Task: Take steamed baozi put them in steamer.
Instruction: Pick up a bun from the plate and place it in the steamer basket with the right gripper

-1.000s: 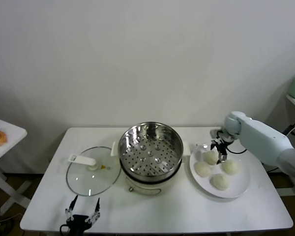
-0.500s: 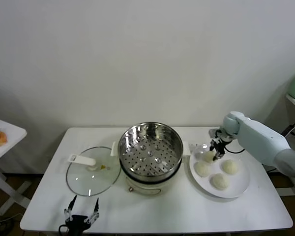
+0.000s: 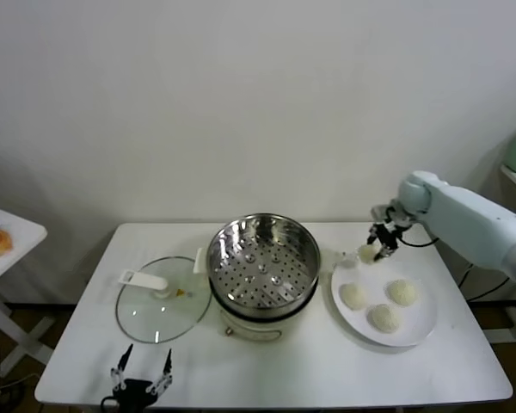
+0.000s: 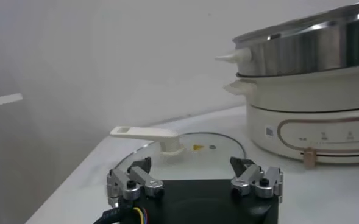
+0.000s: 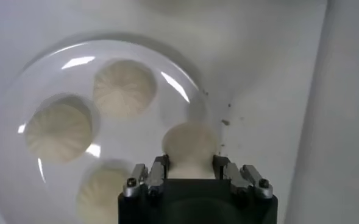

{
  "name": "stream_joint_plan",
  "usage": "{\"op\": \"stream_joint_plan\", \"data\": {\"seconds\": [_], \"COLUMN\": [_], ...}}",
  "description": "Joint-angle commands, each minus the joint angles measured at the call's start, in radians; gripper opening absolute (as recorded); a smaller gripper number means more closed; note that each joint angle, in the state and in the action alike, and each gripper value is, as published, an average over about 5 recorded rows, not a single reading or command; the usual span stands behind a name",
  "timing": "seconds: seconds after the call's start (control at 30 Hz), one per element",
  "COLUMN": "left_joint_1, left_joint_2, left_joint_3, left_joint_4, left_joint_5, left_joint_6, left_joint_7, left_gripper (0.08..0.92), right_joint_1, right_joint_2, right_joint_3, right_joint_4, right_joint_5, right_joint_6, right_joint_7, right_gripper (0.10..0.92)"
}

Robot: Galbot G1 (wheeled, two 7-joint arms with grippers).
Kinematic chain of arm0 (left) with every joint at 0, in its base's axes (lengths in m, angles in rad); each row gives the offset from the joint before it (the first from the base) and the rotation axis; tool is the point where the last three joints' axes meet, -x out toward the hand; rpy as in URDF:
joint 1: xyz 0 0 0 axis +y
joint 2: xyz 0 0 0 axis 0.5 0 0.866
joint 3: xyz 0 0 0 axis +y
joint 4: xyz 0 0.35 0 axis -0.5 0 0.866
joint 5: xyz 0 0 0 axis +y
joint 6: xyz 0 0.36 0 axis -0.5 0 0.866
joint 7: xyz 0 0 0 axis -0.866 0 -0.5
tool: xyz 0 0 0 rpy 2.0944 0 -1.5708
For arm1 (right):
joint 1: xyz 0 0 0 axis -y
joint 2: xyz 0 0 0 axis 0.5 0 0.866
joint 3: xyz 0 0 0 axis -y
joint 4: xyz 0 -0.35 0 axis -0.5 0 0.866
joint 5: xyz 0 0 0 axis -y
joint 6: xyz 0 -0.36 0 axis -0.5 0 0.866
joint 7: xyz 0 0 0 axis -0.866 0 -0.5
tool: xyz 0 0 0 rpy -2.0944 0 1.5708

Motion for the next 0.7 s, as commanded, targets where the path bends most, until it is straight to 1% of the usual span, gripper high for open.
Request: {"op": "stream_joint_plan", "data": {"seconds": [0.03, 0.23, 0.4, 0.53, 0.7], "left_joint_1": [0.004, 0.01, 0.013, 0.012, 0.011], "left_joint_2": [-0.001, -0.002, -0.003, -0.003, -0.004], "left_joint_3": [0.0, 0.005, 0.006, 0.006, 0.003], "left_joint_4": [-0.001, -0.005, -0.01, -0.013, -0.017], "left_joint_5": [0.008, 0.017, 0.019, 0.018, 0.015], "left_joint_6": [-0.001, -0.002, -0.004, -0.003, -0.001], "left_joint_7": [-0.001, -0.002, -0.003, -0.003, -0.002], "left_gripper": [0.823, 0.823, 0.823, 0.823, 0.823], "right_joint_1": [0.331, 0.409, 0.439, 0.434, 0.368], "right_joint_2": [-0.024, 0.032, 0.125, 0.218, 0.329], "right_joint_3": [-0.242, -0.262, -0.283, -0.293, -0.273], "right_joint_4": [0.272, 0.384, 0.435, 0.432, 0.365], "right_joint_5": [0.118, 0.114, 0.084, 0.048, -0.022], "right_joint_6": [0.085, 0.154, 0.224, 0.282, 0.334], "right_joint_7": [0.008, 0.026, 0.057, 0.093, 0.129], "right_gripper": [0.517, 0.534, 0.542, 0.543, 0.544]}}
